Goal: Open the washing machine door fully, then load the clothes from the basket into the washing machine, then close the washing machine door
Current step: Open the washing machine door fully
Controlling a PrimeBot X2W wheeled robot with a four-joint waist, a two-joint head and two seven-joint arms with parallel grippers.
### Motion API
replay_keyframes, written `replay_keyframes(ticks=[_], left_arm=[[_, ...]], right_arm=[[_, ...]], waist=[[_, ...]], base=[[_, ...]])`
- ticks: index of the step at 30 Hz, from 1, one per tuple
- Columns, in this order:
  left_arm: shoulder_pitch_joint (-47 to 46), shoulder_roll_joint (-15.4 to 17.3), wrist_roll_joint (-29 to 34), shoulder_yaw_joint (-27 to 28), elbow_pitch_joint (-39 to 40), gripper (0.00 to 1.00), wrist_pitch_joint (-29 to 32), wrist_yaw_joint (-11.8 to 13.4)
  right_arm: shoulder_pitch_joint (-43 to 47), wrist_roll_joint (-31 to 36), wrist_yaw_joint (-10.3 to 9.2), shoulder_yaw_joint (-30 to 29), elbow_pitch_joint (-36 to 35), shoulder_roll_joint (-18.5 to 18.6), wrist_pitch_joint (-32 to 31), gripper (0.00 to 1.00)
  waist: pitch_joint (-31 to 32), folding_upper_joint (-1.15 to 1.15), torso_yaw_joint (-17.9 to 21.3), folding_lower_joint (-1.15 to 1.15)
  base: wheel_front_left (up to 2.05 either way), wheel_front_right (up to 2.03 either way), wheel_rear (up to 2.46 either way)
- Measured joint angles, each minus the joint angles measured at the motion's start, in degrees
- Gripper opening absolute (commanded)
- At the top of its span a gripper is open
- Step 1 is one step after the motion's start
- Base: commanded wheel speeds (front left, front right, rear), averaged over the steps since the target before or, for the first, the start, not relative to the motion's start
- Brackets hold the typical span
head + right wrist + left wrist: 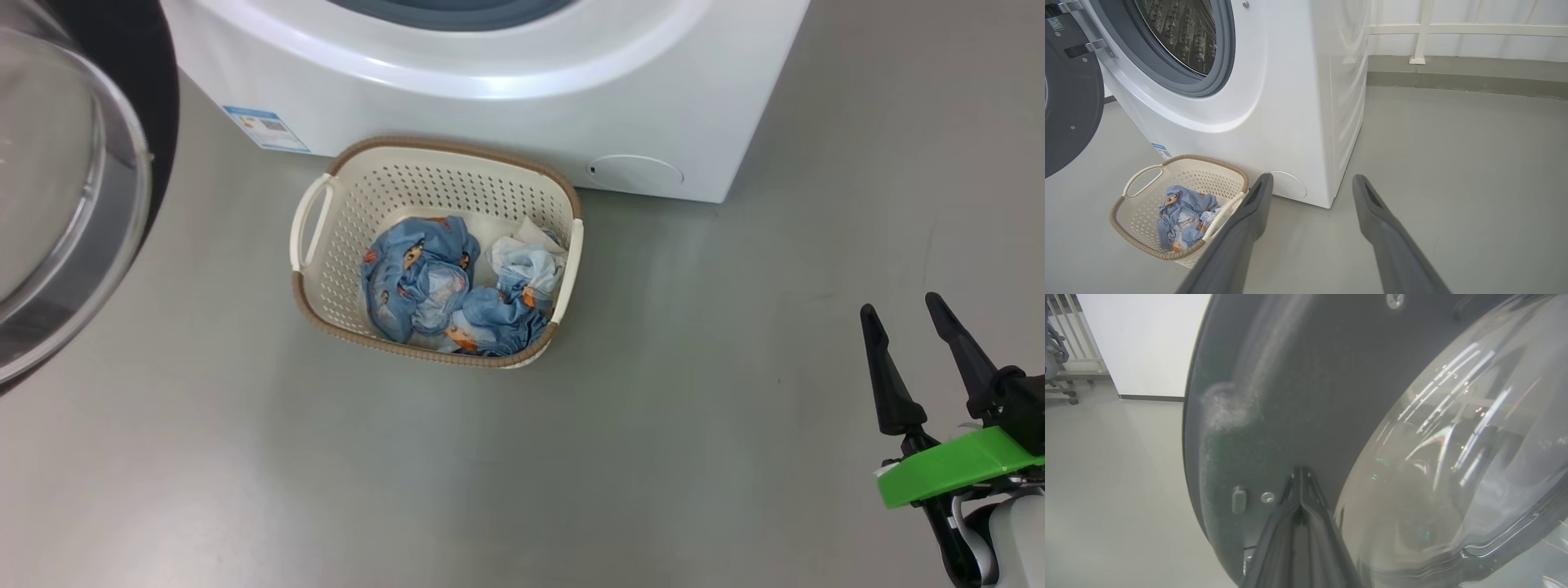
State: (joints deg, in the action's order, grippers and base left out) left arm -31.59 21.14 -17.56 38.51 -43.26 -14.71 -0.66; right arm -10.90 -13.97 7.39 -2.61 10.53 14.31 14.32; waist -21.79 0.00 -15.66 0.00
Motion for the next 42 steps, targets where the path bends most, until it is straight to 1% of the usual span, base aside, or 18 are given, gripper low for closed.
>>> replay_keyframes(ticks=[7,12,16,19,21,27,28,31,32,33,34,35,40,42], left_arm=[[-1.8,1.1,2.0,1.3,-2.2,0.00,0.0,-0.2],[-2.8,0.5,2.9,1.6,-2.4,0.00,0.0,-0.2],[-2.7,-1.7,3.3,1.7,-0.8,0.00,0.0,-0.2],[-2.3,-3.7,3.6,1.8,1.3,0.00,0.0,-0.7],[-1.3,-5.0,3.7,1.8,2.4,0.00,0.0,-1.6],[3.8,-9.4,3.9,1.4,6.2,0.00,0.0,-3.3],[3.8,-9.4,3.9,1.4,6.2,0.00,0.0,-3.3],[6.3,-10.7,4.4,1.0,8.4,0.00,0.0,-4.2],[7.9,-11.4,4.8,0.7,9.6,0.27,0.0,-4.7],[8.7,-11.8,4.8,0.6,10.1,0.43,0.0,-4.7],[9.5,-12.0,4.9,0.4,10.4,0.68,0.0,-5.1],[10.3,-12.4,4.9,0.2,10.9,1.00,0.0,-5.2],[14.7,-13.5,5.2,-2.0,13.0,1.00,0.0,-6.3],[16.7,-13.5,5.5,-4.3,14.3,1.00,0.0,-6.4]], right_arm=[[-0.8,0.2,0.00,0.0,0.0,0.1,0.0,1.00],[-1.3,0.2,0.00,0.0,0.1,0.1,0.0,1.00],[-1.2,0.2,0.00,-0.1,0.4,-0.2,0.0,1.00],[-1.0,0.2,0.00,-0.1,0.5,-0.6,0.0,1.00],[-0.6,0.2,0.00,0.0,0.7,-0.9,0.0,1.00],[0.8,0.1,0.00,0.5,1.3,-1.3,0.0,1.00],[0.8,0.1,0.00,0.5,1.3,-1.3,0.0,1.00],[1.2,-0.3,0.00,1.0,1.5,-1.4,0.0,1.00],[1.7,-0.3,0.00,1.4,1.8,-1.4,0.0,1.00],[1.8,-0.4,0.00,1.5,1.9,-1.4,0.0,1.00],[1.8,-0.5,0.00,1.7,2.0,-1.5,0.0,1.00],[1.9,-0.7,0.00,1.8,2.1,-1.5,0.0,1.00],[3.7,-0.9,0.00,2.1,2.4,-1.6,0.0,1.00],[4.2,-0.9,0.00,2.1,2.4,-1.6,0.0,1.00]], waist=[[-1.3,0.00,0.9,0.00],[-1.0,0.00,1.2,0.00],[0.1,0.00,1.0,0.00],[1.4,0.00,0.9,0.00],[2.4,0.00,0.8,0.00],[5.6,0.00,0.3,0.00],[5.6,0.00,0.3,0.00],[7.3,0.00,0.0,0.00],[8.4,0.00,-0.2,0.00],[8.9,0.00,-0.2,0.00],[9.4,0.00,-0.2,0.00],[9.9,0.00,-0.3,0.00],[12.2,0.00,0.0,0.00],[12.9,0.00,0.3,0.00]], base=[[0.00,0.00,0.00],[0.00,0.00,0.00],[0.00,0.00,0.00],[0.00,0.00,0.00],[0.00,0.00,0.00],[0.00,0.00,0.00],[0.00,0.00,0.00],[0.00,0.00,0.00],[0.00,0.00,0.00],[0.00,0.00,0.00],[0.00,0.00,0.00],[0.00,0.00,0.00],[0.00,0.00,0.00],[0.00,0.00,0.00]])
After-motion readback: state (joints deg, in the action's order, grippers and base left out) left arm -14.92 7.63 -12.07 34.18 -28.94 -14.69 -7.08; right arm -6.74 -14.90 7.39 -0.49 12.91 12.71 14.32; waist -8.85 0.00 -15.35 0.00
